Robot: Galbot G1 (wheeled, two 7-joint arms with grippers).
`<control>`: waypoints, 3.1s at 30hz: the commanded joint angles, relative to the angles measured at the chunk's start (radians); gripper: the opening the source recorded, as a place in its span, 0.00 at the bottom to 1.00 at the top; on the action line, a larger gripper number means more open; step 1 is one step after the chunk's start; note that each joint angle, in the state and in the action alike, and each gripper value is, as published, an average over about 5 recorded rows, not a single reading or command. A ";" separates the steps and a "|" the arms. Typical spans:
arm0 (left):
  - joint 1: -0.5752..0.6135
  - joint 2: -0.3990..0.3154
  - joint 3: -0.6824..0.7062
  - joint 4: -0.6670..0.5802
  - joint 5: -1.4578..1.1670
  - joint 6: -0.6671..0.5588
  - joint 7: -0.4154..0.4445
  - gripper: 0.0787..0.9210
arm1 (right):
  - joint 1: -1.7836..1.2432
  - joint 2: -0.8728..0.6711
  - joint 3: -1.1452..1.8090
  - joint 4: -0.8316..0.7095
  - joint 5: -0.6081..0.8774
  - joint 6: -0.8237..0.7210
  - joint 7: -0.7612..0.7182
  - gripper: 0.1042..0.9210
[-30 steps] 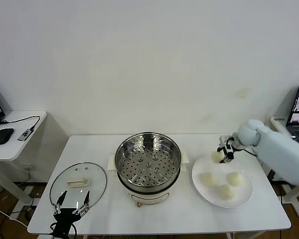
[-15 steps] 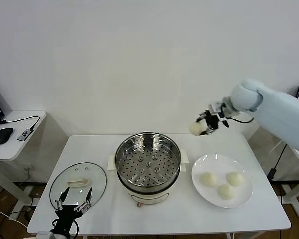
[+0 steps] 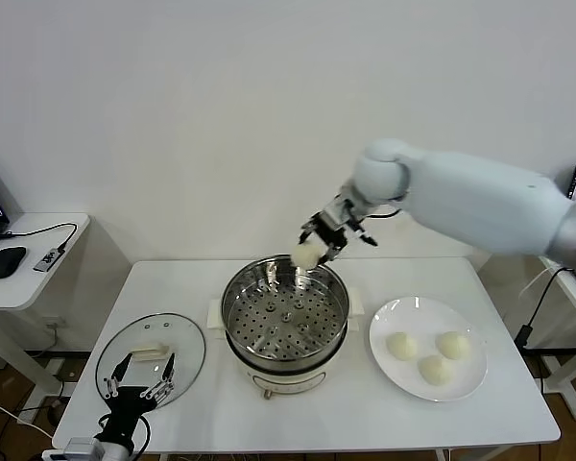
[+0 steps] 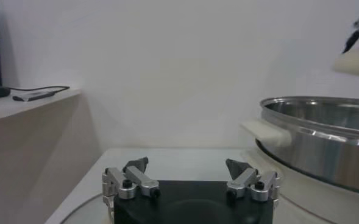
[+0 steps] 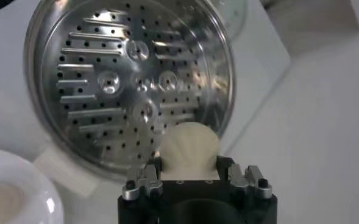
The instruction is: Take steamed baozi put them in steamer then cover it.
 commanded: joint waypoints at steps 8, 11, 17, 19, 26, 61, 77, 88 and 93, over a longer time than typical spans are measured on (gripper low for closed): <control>-0.005 -0.001 -0.007 0.003 -0.004 0.001 0.000 0.88 | -0.079 0.158 -0.049 -0.130 -0.284 0.237 0.043 0.56; -0.005 0.000 -0.009 0.004 -0.004 0.001 0.000 0.88 | -0.103 0.162 -0.035 -0.153 -0.318 0.253 0.049 0.56; -0.009 -0.005 -0.007 0.001 -0.002 0.005 0.000 0.88 | -0.145 0.176 -0.011 -0.205 -0.367 0.277 0.059 0.56; -0.009 -0.006 -0.006 -0.002 -0.002 0.006 0.000 0.88 | -0.155 0.178 -0.006 -0.212 -0.378 0.280 0.059 0.56; -0.006 -0.006 -0.008 -0.006 -0.002 0.007 0.000 0.88 | -0.172 0.180 0.015 -0.247 -0.410 0.297 0.071 0.70; -0.014 0.022 -0.018 -0.016 -0.001 0.028 -0.002 0.88 | 0.089 -0.768 -0.114 0.543 0.114 -0.669 -0.073 0.88; -0.003 0.004 -0.024 -0.017 0.018 0.032 -0.001 0.88 | -0.424 -0.722 0.214 0.352 -0.056 -0.610 -0.036 0.88; 0.010 -0.002 -0.039 -0.020 0.021 0.034 -0.001 0.88 | -0.573 -0.572 0.329 0.190 -0.137 -0.596 -0.016 0.88; 0.011 -0.004 -0.041 -0.018 0.021 0.033 -0.001 0.88 | -0.590 -0.536 0.334 0.159 -0.144 -0.592 -0.017 0.88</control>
